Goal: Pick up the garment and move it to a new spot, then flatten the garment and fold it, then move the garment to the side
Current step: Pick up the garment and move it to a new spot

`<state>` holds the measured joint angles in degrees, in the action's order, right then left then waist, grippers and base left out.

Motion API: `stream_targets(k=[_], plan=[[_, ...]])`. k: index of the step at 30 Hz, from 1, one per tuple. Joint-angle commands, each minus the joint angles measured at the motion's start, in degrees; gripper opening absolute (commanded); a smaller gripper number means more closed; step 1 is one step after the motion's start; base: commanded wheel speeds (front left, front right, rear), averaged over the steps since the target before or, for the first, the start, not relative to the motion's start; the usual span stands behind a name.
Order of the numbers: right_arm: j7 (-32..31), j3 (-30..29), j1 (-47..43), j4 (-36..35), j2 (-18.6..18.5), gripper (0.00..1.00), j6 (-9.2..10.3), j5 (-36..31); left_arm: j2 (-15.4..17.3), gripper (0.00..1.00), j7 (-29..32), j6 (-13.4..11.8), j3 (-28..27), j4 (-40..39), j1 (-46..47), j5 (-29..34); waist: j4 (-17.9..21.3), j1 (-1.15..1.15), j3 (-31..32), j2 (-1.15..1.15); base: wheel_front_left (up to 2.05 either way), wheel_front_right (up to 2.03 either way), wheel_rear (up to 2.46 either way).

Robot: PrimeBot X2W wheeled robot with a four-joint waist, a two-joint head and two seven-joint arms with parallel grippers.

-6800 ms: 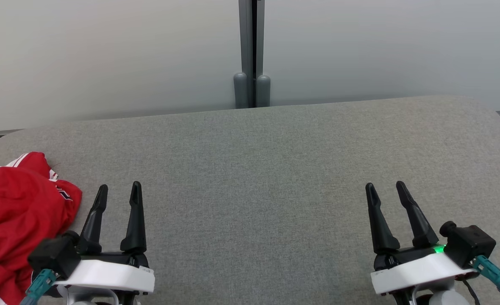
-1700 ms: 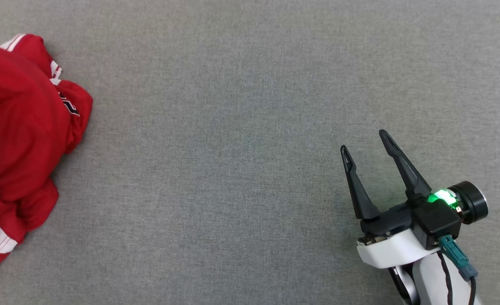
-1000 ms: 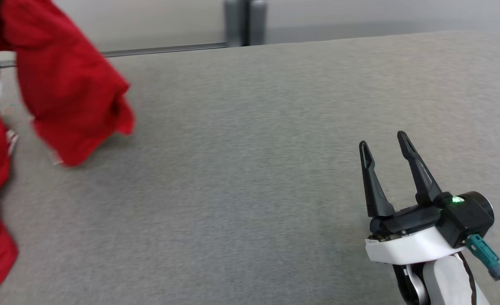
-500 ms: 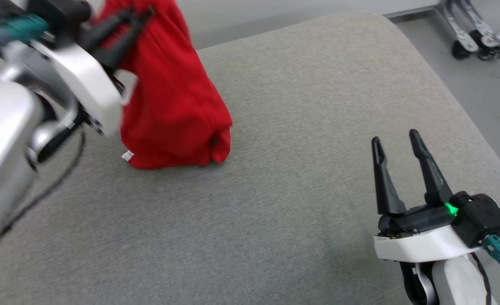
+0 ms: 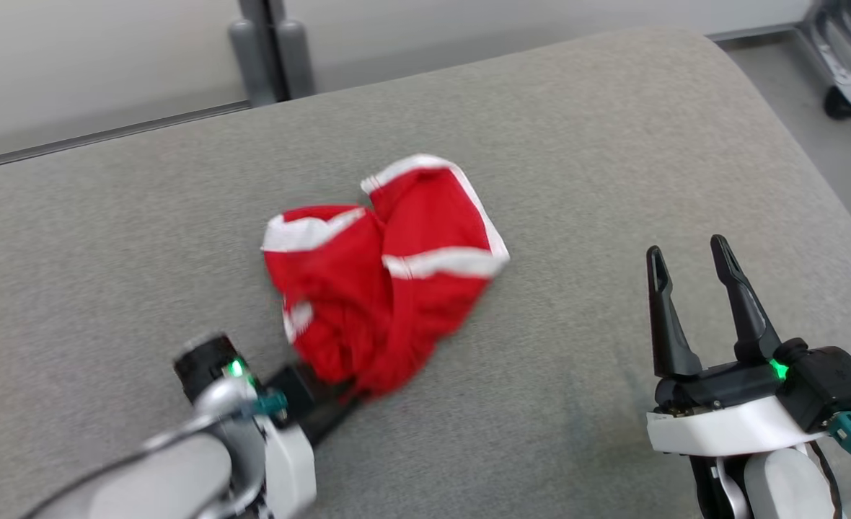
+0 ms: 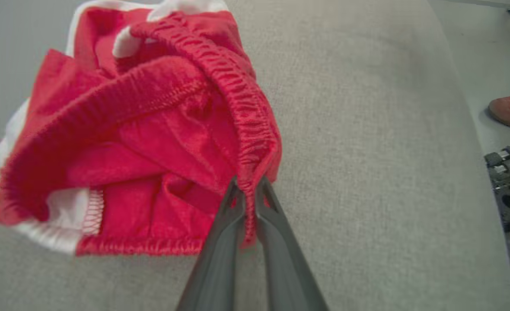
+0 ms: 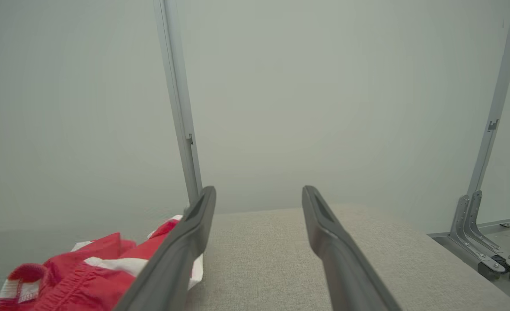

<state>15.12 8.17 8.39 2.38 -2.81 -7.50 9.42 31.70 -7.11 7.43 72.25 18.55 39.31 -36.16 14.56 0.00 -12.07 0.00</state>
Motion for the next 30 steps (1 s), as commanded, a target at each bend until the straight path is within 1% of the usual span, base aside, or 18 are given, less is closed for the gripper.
stream_targets(k=[1, 2, 3, 4, 5, 6, 10, 13, 15, 16, 17, 19, 21, 23, 25, 26, 28, 30], plan=[[0.1, -0.2, -0.5, 0.1, -0.2, 1.0, 0.02, -0.6, -0.6, 0.0, -0.9, -0.2, 0.1, 0.6, -1.5, 0.7, -2.1, 0.0, 0.9, 0.0, 0.0, 0.0, 0.0], [0.1, -0.2, -0.6, 0.1, -0.1, 1.0, 0.02, -0.8, -1.1, 0.16, -1.4, -0.7, 0.2, 1.1, -2.8, 0.7, -2.8, 0.0, 1.1, 0.0, 0.0, 0.0, 0.0], [0.1, -0.2, -0.8, 0.2, -0.1, 1.0, 0.02, -1.1, -1.4, 0.73, -2.0, -1.2, 0.2, 1.5, -3.8, 0.9, -3.5, 0.0, 1.4, 0.0, 0.0, 0.0, 0.0], [0.1, -0.2, -1.0, 0.3, -0.1, 1.0, 0.02, -1.3, -1.8, 1.0, -2.9, -2.4, -0.1, 1.7, -4.6, 0.9, -4.2, 0.0, 1.8, 0.0, 0.0, 0.0, 0.0], [0.1, -0.2, -1.0, 0.3, -0.1, 1.0, 0.02, -1.3, -1.8, 1.0, -2.9, -2.4, -0.1, 1.7, -4.6, 0.9, -4.2, 0.0, 1.8, 0.0, 0.0, 0.0, 0.0], [0.1, -0.2, -1.3, 0.4, -0.1, 1.0, 0.02, -1.4, -2.2, 1.0, -3.5, -3.4, -0.4, 1.8, -5.5, 0.6, -4.8, 0.0, 2.2, 0.0, 0.0, 0.0, 0.0], [0.1, 0.6, -2.3, 1.0, -0.2, 1.0, 0.02, -2.2, -2.5, 1.0, -6.2, -7.8, -3.7, 0.1, -9.5, -2.4, -7.1, 0.0, 4.3, 0.0, 0.0, 0.0, 0.0], [0.1, 1.0, -3.6, 1.7, -0.1, 1.0, 0.02, -2.9, -2.1, 1.0, -7.6, -11.5, -8.5, -2.7, -13.5, -5.8, -8.9, 0.0, 6.5, 0.0, 0.0, 0.0, 0.0], [0.1, 1.3, -4.7, 1.9, -0.1, 1.0, 0.02, -3.2, -2.2, 1.0, -8.0, -14.1, -12.9, -5.0, -17.0, -8.3, -9.9, 0.0, 8.2, 0.0, 0.0, 0.0, 0.0], [0.1, 1.2, -5.4, 2.1, -0.1, 1.0, 0.02, -3.5, -2.7, 1.0, -8.1, -15.4, -16.3, -6.7, -18.6, -8.7, -10.5, 0.0, 9.1, 0.0, 0.0, 0.0, 0.0], [0.1, 1.4, -6.0, 2.2, -0.1, 1.0, 0.02, -3.7, -3.0, 1.0, -8.1, -16.6, -19.6, -8.3, -20.8, -8.8, -10.9, 0.0, 10.0, 0.0, 0.0, 0.0, 0.0], [0.1, 1.7, -7.0, 2.4, -0.1, 1.0, 0.02, -4.0, -3.3, 1.0, -8.1, -18.8, -25.2, -10.0, -25.5, -7.0, -11.7, 0.0, 11.3, 0.0, 0.0, 0.0, 0.0], [0.1, 1.9, -7.8, 2.7, -0.1, 1.0, 0.01, -4.3, -5.2, 1.0, -8.1, -20.4, -31.5, -11.7, -29.7, -5.7, -12.3, 0.0, 12.4, 0.0, 0.0, 0.0, 0.0], [0.1, 2.5, -8.8, 3.1, -0.1, 1.0, 0.02, -4.8, -7.1, 1.0, -8.1, -21.5, -38.0, -12.7, -33.5, -2.5, -12.8, 0.0, 13.3, 0.0, 0.0, 0.0, 0.0], [0.1, 3.0, -9.7, 3.4, -0.1, 1.0, 0.02, -5.3, -10.2, 1.0, -8.1, -22.5, -44.9, -14.5, -37.0, 1.9, -13.3, 0.0, 14.2, 0.0, 0.0, 0.0, 0.0], [0.1, 3.0, -10.1, 3.4, -0.1, 1.0, 0.02, -5.4, -12.3, 1.0, -8.1, -22.9, -48.8, -15.7, -39.0, 4.2, -13.5, 0.0, 14.6, 0.0, 0.0, 0.0, 0.0], [0.1, 3.3, -11.1, 3.5, -0.1, 1.0, 0.02, -5.7, -16.9, 1.0, -8.0, -21.9, -55.6, -17.5, -43.3, 8.1, -13.7, 0.0, 15.1, 0.0, 0.0, 0.0, 0.0], [0.1, 3.4, -11.6, 3.5, -0.1, 1.0, 0.02, -5.7, -21.2, 1.0, -8.0, -19.8, -61.9, -18.9, -46.1, 11.7, -13.6, 0.0, 15.4, 0.0, 0.0, 0.0, 0.0]])
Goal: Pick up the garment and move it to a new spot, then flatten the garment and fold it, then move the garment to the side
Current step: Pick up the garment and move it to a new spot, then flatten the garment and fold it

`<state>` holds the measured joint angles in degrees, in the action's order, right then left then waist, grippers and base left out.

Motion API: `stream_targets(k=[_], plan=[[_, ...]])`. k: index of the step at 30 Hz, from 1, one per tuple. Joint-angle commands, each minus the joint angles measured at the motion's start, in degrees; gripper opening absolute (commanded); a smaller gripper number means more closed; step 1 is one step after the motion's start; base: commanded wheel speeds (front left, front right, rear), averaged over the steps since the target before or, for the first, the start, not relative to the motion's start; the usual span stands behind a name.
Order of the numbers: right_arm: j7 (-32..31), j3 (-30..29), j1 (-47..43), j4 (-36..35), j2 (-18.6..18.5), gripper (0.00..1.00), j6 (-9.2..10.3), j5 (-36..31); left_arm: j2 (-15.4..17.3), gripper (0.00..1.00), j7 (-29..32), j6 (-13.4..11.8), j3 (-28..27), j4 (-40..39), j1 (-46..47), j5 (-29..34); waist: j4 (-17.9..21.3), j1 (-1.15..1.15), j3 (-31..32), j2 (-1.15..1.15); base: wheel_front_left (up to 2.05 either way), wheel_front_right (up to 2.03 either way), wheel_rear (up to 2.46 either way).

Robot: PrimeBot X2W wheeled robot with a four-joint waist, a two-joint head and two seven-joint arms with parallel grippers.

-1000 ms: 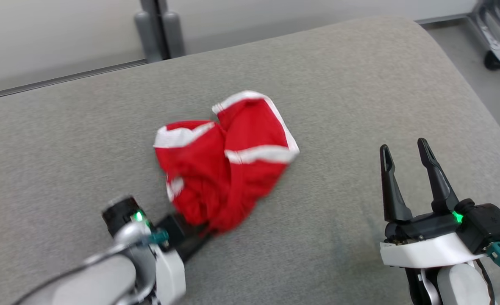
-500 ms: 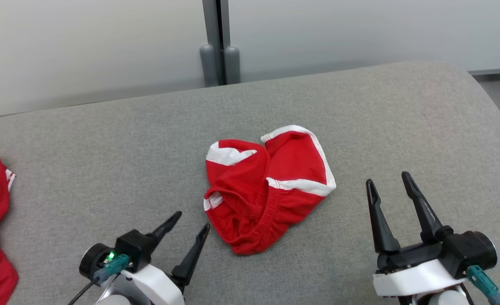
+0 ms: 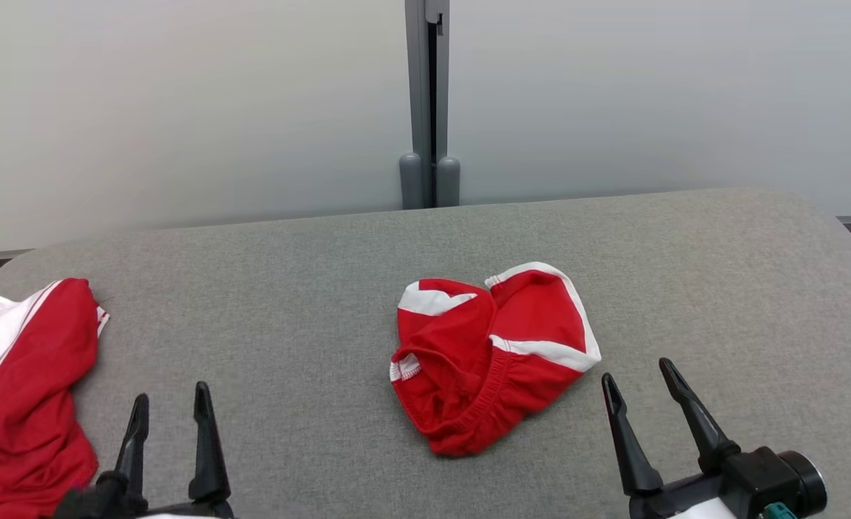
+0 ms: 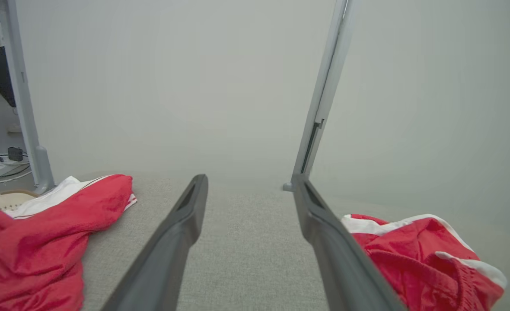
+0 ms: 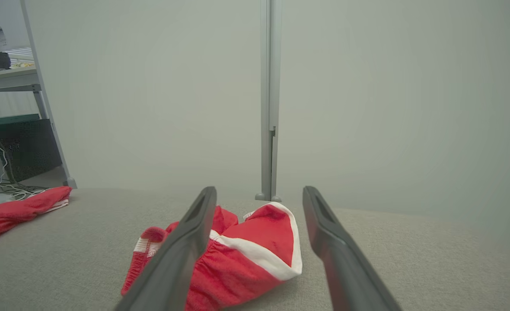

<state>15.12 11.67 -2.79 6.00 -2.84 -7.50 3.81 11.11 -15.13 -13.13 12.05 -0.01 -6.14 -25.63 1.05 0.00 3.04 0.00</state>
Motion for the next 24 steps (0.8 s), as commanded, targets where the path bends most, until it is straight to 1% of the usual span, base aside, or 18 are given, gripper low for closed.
stream_targets(k=[1, 3, 5, 7, 9, 11, 14, 16, 17, 24], plan=[[0.1, 0.0, -0.7, -0.1, -0.1, 1.0, 0.02, 0.1, -2.7, 1.0, 0.0, 2.0, -4.1, -0.7, -2.1, 3.2, 0.0, 0.0, 0.4, 0.0, 0.0, 0.0, 0.0], [0.1, 0.0, -1.2, 0.2, -0.1, 1.0, 0.02, 0.3, -5.6, 1.0, 0.0, 4.9, -7.7, -1.1, -4.0, 6.6, 0.1, 0.0, 0.5, 0.0, 0.0, 0.0, 0.0], [0.1, 0.5, -1.4, 0.7, -0.1, 1.0, 0.02, 0.5, -7.1, 1.0, 0.0, 7.6, -9.5, 0.0, -5.3, 8.8, 0.2, 0.0, 0.7, 0.0, 0.0, 0.0, 0.0], [0.1, 0.8, -1.3, 1.3, -0.1, 1.0, 0.02, 0.6, -7.7, 1.0, 0.0, 10.0, -10.6, 0.9, -5.1, 10.1, 0.4, 0.0, 0.8, 0.0, 0.0, 0.0, 0.0], [0.1, 1.1, -1.1, 1.8, -0.1, 1.0, 0.02, 0.5, -8.1, 1.0, 0.0, 12.5, -10.1, 2.0, -4.7, 12.0, 0.6, 0.0, 0.9, 0.0, 0.0, 0.0, 0.0], [0.1, 1.2, -0.8, 2.1, -0.1, 1.0, 0.02, 0.2, -8.1, 1.0, 0.0, 14.1, -9.5, 3.0, -4.5, 13.5, 0.7, 0.0, 1.0, 0.0, 0.0, 0.0, 0.0], [0.1, 1.2, -0.5, 2.7, -0.1, 1.0, 0.02, -0.3, -8.1, 1.0, 0.0, 15.0, -8.5, 4.9, -3.9, 15.4, 0.9, 0.0, 1.0, 0.0, 0.0, 0.0, 0.0], [0.1, 1.1, -0.2, 2.9, -0.1, 1.0, 0.02, -0.4, -8.1, 1.0, 0.0, 14.7, -8.2, 6.2, -3.7, 15.8, 1.1, 0.0, 1.0, 0.0, 0.0, 0.0, 0.0], [0.1, 1.0, 0.0, 3.1, -0.1, 1.0, 0.02, -0.5, -8.1, 1.0, 0.0, 14.1, -8.3, 7.2, -3.6, 15.9, 1.2, 0.0, 1.0, 0.0, 0.0, 0.0, 0.0], [0.1, 1.2, -0.1, 3.4, -0.1, 1.0, 0.02, 0.0, -8.1, 1.0, 0.0, 13.4, -8.4, 7.9, -2.9, 16.1, 1.1, 0.0, 1.0, 0.0, 0.0, 0.0, 0.0]])
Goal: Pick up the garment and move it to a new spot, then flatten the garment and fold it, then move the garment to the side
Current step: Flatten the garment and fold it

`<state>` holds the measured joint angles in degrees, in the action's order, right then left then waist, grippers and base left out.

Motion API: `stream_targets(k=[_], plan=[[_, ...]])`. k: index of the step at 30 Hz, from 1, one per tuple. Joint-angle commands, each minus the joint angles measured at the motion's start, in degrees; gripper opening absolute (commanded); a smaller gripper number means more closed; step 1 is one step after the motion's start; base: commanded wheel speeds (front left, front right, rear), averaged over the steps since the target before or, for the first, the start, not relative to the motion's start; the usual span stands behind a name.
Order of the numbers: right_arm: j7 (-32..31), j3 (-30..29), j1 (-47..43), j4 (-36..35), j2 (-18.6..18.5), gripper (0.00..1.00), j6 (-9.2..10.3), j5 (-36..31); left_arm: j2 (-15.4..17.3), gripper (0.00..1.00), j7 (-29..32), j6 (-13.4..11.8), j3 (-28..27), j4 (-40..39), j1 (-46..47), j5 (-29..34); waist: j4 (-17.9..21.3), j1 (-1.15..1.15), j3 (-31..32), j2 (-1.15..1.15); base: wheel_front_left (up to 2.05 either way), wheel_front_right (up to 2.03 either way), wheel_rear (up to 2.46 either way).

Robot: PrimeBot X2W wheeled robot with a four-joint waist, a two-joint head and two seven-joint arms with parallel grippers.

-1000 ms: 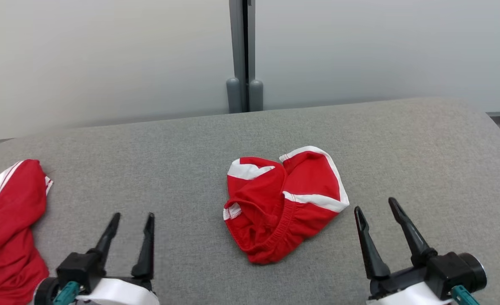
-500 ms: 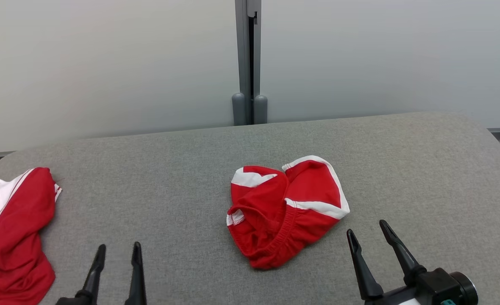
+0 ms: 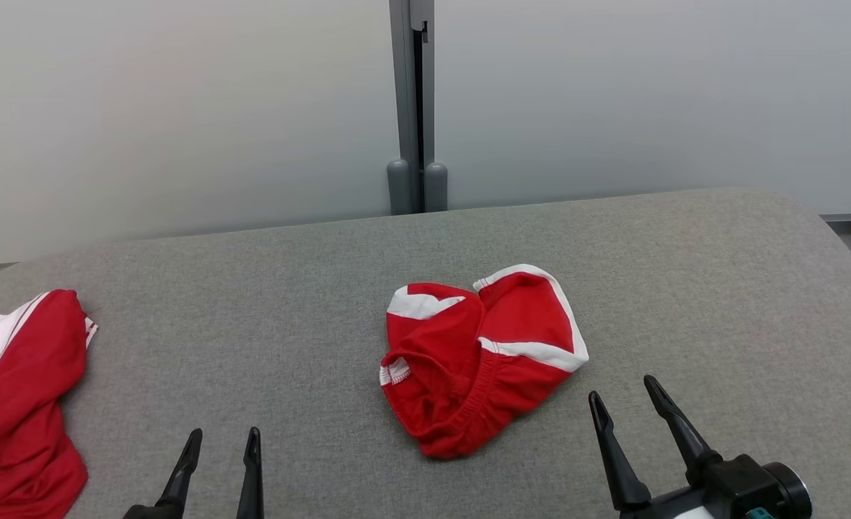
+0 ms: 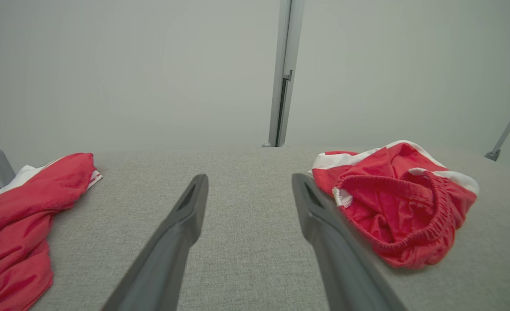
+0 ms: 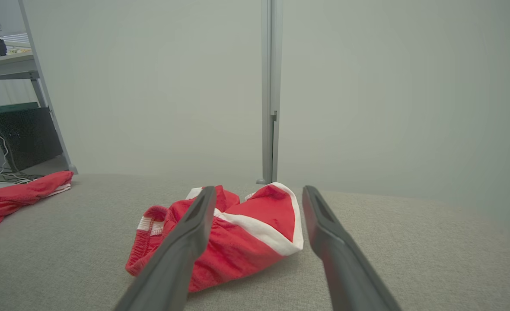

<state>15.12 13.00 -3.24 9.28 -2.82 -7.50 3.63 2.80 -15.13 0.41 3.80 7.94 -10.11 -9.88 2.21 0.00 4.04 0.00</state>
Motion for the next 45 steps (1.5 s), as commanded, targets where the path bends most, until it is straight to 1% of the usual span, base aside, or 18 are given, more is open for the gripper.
stream_targets(k=[1, 18, 19, 21, 24, 26, 27, 30, 31, 32, 34, 38, 39, 42, 45], plan=[[0.1, -0.1, 0.4, 0.1, -0.1, 1.0, 0.02, 0.2, 0.2, 1.0, 0.0, -0.3, -0.2, -0.1, 1.1, 0.4, -0.1, 0.0, 0.0, 0.0, 0.0, 0.0, 0.0], [0.1, -0.1, 1.0, 0.4, -0.1, 1.0, 0.02, 0.5, 0.2, 1.0, 0.0, -0.6, 0.2, -1.0, 1.2, 0.2, 0.2, 0.0, -0.2, 0.0, 0.0, 0.0, 0.0], [0.1, -0.1, 1.0, 0.4, -0.1, 1.0, 0.02, 0.5, 0.2, 1.0, 0.0, -0.3, 0.5, -0.8, 1.2, -0.2, 0.3, 0.0, -0.3, 0.0, 0.0, 0.0, 0.0], [0.1, 0.0, 1.0, 0.5, -0.1, 1.0, 0.02, 0.1, 0.2, 1.0, 0.0, 1.1, 1.2, 0.6, 2.0, -0.7, 0.4, 0.0, -0.5, 0.0, 0.0, 0.0, 0.0], [0.1, 0.7, 1.4, 0.4, -0.1, 1.0, 0.02, -0.4, 0.2, 1.0, 0.0, 4.5, 2.5, 4.1, 5.7, -1.1, 0.8, 0.0, -1.4, 0.0, 0.0, 0.0, 0.0], [0.1, 1.1, 2.0, 0.3, -0.1, 1.0, 0.02, -1.3, 0.2, 1.0, 0.0, 6.2, 5.0, 7.7, 9.0, -2.7, 1.2, 0.0, -2.2, 0.0, 0.0, 0.0, 0.0], [0.1, 1.4, 2.2, 0.5, -0.1, 1.0, 0.02, -1.8, 0.5, 1.0, 0.1, 6.6, 6.3, 9.4, 11.4, -3.3, 1.5, 0.0, -2.7, 0.0, 0.0, 0.0, 0.0], [0.1, 1.9, 3.1, 0.5, -0.1, 1.0, 0.02, -2.7, 1.1, 1.0, 2.9, 7.1, 11.2, 12.2, 19.3, -6.0, 2.6, 0.0, -4.5, 0.0, 0.0, 0.0, 0.0], [0.1, 1.9, 3.1, 0.5, -0.1, 1.0, 0.02, -2.7, 1.1, 1.0, 2.9, 7.1, 11.2, 12.2, 19.3, -6.0, 2.6, 0.0, -4.5, 0.0, 0.0, 0.0, 0.0], [0.1, 1.9, 3.7, 0.3, -0.1, 1.0, 0.02, -3.1, 1.2, 1.0, 5.9, 7.1, 15.2, 12.7, 23.7, -8.2, 3.4, 0.0, -5.9, 0.0, 0.0, 0.0, 0.0], [0.1, 1.8, 4.6, 0.0, -0.1, 1.0, 0.02, -3.4, 1.1, 1.0, 9.7, 7.1, 18.4, 12.9, 28.1, -11.0, 4.0, 0.0, -7.6, 0.0, 0.0, 0.0, 0.0], [0.1, 1.7, 6.0, 0.0, -0.1, 1.0, 0.02, -4.4, 1.0, 1.0, 21.2, 7.1, 25.6, 14.0, 34.4, -16.8, 5.0, 0.0, -9.9, 0.0, 0.0, 0.0, 0.0], [0.1, 1.7, 6.0, 0.0, -0.1, 1.0, 0.02, -4.4, 1.0, 1.0, 21.2, 7.1, 25.6, 14.0, 34.4, -16.8, 5.0, 0.0, -9.9, 0.0, 0.0, 0.0, 0.0], [0.1, 2.1, 7.4, 0.0, -0.1, 1.0, 0.02, -6.1, 0.8, 1.0, 28.0, 6.9, 27.2, 15.4, 37.4, -19.1, 5.8, 0.0, -11.1, 0.0, 0.0, 0.0, 0.0], [0.1, 2.6, 8.2, -0.2, -0.2, 1.0, 0.02, -6.4, 0.4, 1.0, 31.9, 5.7, 27.3, 16.0, 38.9, -21.3, 6.6, 0.0, -12.2, 0.0, 0.0, 0.0, 0.0]])
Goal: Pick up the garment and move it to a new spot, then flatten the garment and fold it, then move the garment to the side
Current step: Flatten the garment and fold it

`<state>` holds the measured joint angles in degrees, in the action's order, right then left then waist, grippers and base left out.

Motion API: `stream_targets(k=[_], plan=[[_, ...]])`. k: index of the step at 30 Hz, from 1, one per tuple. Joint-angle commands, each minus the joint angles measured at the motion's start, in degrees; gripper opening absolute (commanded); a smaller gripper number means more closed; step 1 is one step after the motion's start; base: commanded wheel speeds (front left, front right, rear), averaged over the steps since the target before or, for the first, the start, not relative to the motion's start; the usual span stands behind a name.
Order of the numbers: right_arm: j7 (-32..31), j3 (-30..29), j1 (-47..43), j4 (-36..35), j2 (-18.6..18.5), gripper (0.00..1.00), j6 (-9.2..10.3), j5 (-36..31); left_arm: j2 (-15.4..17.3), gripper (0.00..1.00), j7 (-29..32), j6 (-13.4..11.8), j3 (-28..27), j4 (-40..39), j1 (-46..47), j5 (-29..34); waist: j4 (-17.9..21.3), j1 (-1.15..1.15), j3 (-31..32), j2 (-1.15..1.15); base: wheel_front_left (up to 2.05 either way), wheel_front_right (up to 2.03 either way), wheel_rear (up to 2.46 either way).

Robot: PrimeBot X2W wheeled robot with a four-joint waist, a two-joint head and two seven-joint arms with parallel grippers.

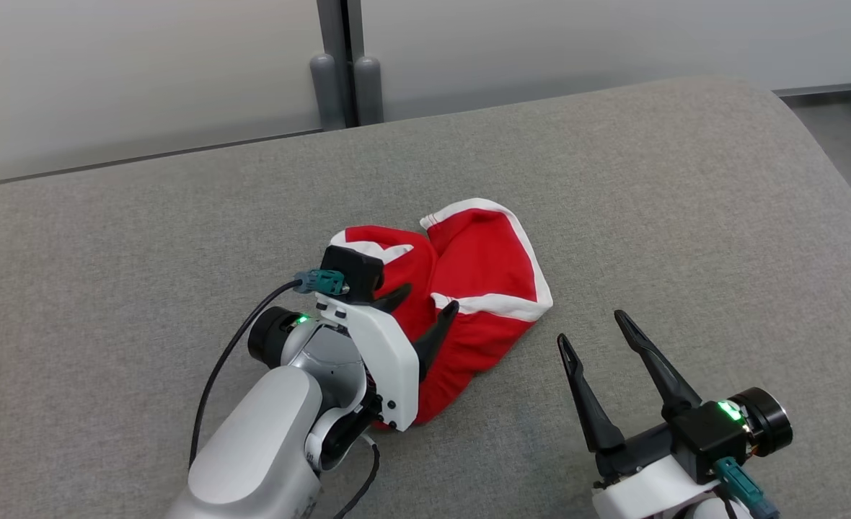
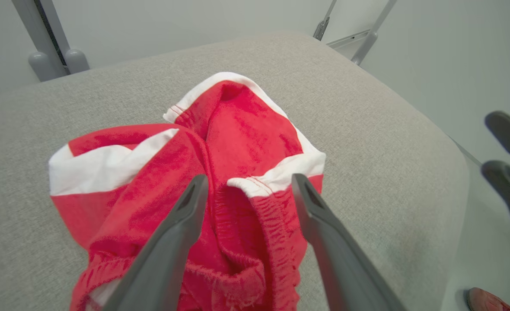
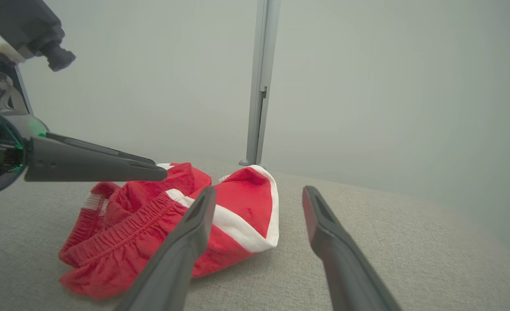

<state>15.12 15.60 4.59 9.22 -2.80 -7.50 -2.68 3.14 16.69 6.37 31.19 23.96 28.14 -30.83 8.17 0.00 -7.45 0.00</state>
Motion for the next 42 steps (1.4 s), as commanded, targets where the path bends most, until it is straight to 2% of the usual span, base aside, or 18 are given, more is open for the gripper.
stream_targets(k=[1, 7, 12, 13, 14, 15, 16, 17, 18, 23, 26, 27, 28, 30, 32, 33, 38, 42], plan=[[0.1, 0.0, 0.7, -0.2, -0.2, 1.0, 0.02, -0.1, 0.1, 1.0, 1.2, -0.4, 0.1, 0.0, 1.0, -1.0, 0.9, 0.0, -1.0, 0.0, 0.0, 0.0, 0.0], [0.1, 0.0, 0.8, -0.5, -0.1, 1.0, 0.02, 1.2, 0.0, 1.0, 7.2, -1.4, 1.5, -0.1, 2.0, -4.0, 1.8, 0.0, -2.4, 0.0, 0.0, 0.0, 0.0], [0.1, 0.0, 0.8, -0.4, -0.1, 1.0, 0.02, 1.6, -0.1, 1.0, 7.2, -1.7, 2.1, -1.4, 2.2, -4.6, 2.5, 0.0, -2.9, 0.0, 0.0, 0.0, 0.0], [0.1, -0.1, 0.8, -0.3, -0.1, 1.0, 0.02, 1.7, -0.1, 0.96, 7.0, -1.6, 2.2, -1.6, 2.3, -4.8, 2.6, 0.0, -2.9, 0.0, 0.0, 0.0, 0.0], [0.1, -0.2, 0.8, -0.3, -0.1, 1.0, 0.02, 1.7, -0.1, 0.82, 7.0, -1.5, 2.3, -1.8, 2.3, -5.1, 2.7, 0.0, -2.9, 0.0, 0.0, 0.0, 0.0], [0.1, -0.2, 0.8, -0.2, -0.1, 1.0, 0.02, 1.8, -0.1, 0.74, 6.9, -1.4, 2.5, -2.0, 2.3, -5.4, 2.8, 0.0, -2.8, 0.0, 0.0, 0.0, 0.0], [0.1, -0.2, 0.7, -0.2, -0.1, 1.0, 0.02, 1.8, -0.1, 0.7, 6.7, -1.3, 2.6, -2.2, 2.3, -5.7, 3.0, 0.0, -2.8, 0.0, 0.0, 0.0, 0.0], [0.1, -0.2, 0.7, -0.1, -0.1, 1.0, 0.02, 1.9, -0.1, 0.56, 6.5, -1.3, 2.7, -2.2, 2.4, -5.7, 3.1, 0.0, -2.7, 0.0, 0.0, 0.0, 0.0], [0.1, -0.1, 0.6, -0.1, -0.1, 1.0, 0.02, 1.9, -0.1, 0.49, 6.4, -1.4, 2.8, -2.2, 2.4, -5.7, 3.2, 0.0, -2.6, 0.0, 0.0, 0.0, 0.0], [0.1, -0.1, 0.3, -0.1, -0.1, 1.0, 0.02, 2.1, -0.1, 0.36, 6.2, -1.8, 3.4, -2.2, 2.7, -6.3, 3.6, 0.0, -2.3, 0.0, 0.0, 0.0, 0.0], [0.1, -0.1, 0.6, -0.1, -0.1, 1.0, 0.02, 2.5, -0.1, 0.16, 6.4, -2.1, 3.9, -1.6, 2.9, -6.2, 3.7, 0.0, -2.6, 0.0, 0.0, 0.0, 0.0], [0.1, -0.2, 0.7, -0.1, -0.1, 1.0, 0.02, 2.7, -0.1, 0.14, 6.4, -2.2, 4.2, -1.4, 3.1, -5.8, 3.7, 0.0, -2.7, 0.0, 0.0, 0.0, 0.0], [0.1, -0.3, 0.9, -0.1, -0.1, 1.0, 0.02, 2.7, -0.1, 0.18, 6.2, -2.3, 4.3, -1.2, 3.4, -5.4, 3.7, 0.0, -2.9, 0.0, 0.0, 0.0, 0.0], [0.1, -0.5, 1.1, -0.1, -0.1, 1.0, 0.02, 2.9, 0.1, 0.44, 5.2, -3.0, 4.4, -1.1, 3.7, -4.4, 3.7, 0.0, -3.1, 0.0, 0.0, 0.0, 0.0], [0.1, -0.8, 1.2, -0.1, -0.1, 1.0, 0.02, 3.0, 0.3, 0.96, 4.3, -3.8, 4.7, -0.7, 4.0, -3.2, 3.8, 0.0, -3.3, 0.0, 0.0, 0.0, 0.0], [0.1, -0.8, 1.2, -0.1, -0.1, 1.0, 0.02, 3.1, 0.3, 1.0, 3.8, -4.1, 4.7, -0.6, 4.2, -2.9, 3.8, 0.0, -3.3, 0.0, 0.0, 0.0, 0.0], [0.1, -1.2, 0.9, -0.1, -0.2, 1.0, 0.02, 3.7, 0.6, 1.0, 3.8, -5.2, 4.9, -1.7, 4.4, -2.1, 3.8, 0.0, -3.4, 0.0, 0.0, 0.0, 0.0], [0.1, -1.6, 0.9, -0.4, -0.1, 1.0, 0.02, 3.9, 1.6, 1.0, 6.3, -6.1, 6.3, -3.2, 3.2, -1.5, 3.7, 0.0, -3.8, 0.0, 0.0, 0.0, 0.0]])
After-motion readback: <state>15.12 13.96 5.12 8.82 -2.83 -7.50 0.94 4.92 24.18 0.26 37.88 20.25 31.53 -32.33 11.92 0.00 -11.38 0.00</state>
